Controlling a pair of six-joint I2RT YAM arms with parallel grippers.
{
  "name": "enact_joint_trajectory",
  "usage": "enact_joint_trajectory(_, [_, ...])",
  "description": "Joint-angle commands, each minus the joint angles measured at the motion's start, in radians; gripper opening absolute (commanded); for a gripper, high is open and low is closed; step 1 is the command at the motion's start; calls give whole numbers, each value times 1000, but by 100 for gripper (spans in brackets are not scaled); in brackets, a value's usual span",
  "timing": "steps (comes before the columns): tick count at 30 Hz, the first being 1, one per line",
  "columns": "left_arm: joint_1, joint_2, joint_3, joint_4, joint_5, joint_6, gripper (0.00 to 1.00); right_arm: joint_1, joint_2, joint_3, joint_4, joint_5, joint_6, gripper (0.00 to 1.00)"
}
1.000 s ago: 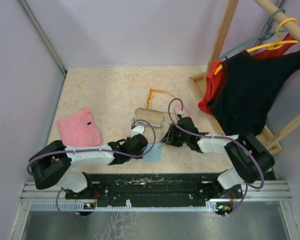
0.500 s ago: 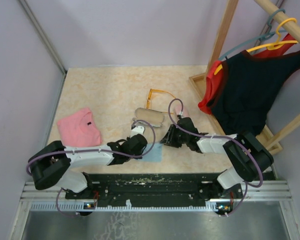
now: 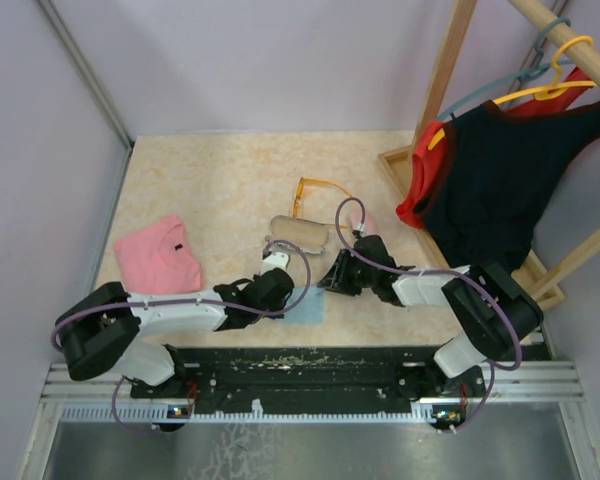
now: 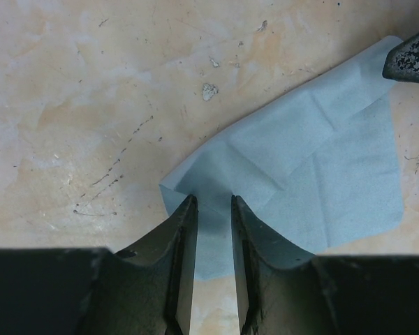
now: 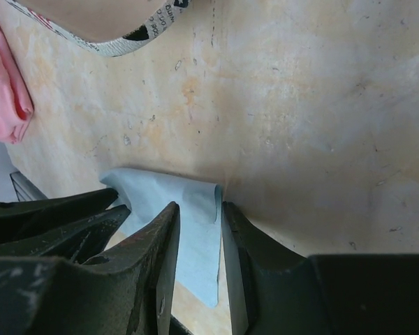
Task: Organize the sunglasses
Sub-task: Adjust the glasses cleaning cloth at the center of the board.
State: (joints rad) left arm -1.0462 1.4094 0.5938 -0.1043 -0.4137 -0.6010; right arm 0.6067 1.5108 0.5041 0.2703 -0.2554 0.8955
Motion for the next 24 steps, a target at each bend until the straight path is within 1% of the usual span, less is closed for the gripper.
enact_joint_trajectory(1, [6,-20,-8,2,11,12,32,8,29,-5,37,-6,6,31])
enact_joint_trajectory(19, [6,-16,-5,-2,10,10,31,13,65,-9,80,-29,7,23])
enact_joint_trajectory(24, [6,-24,-3,-10,2,12,31,13,69,-10,86,-28,5,16])
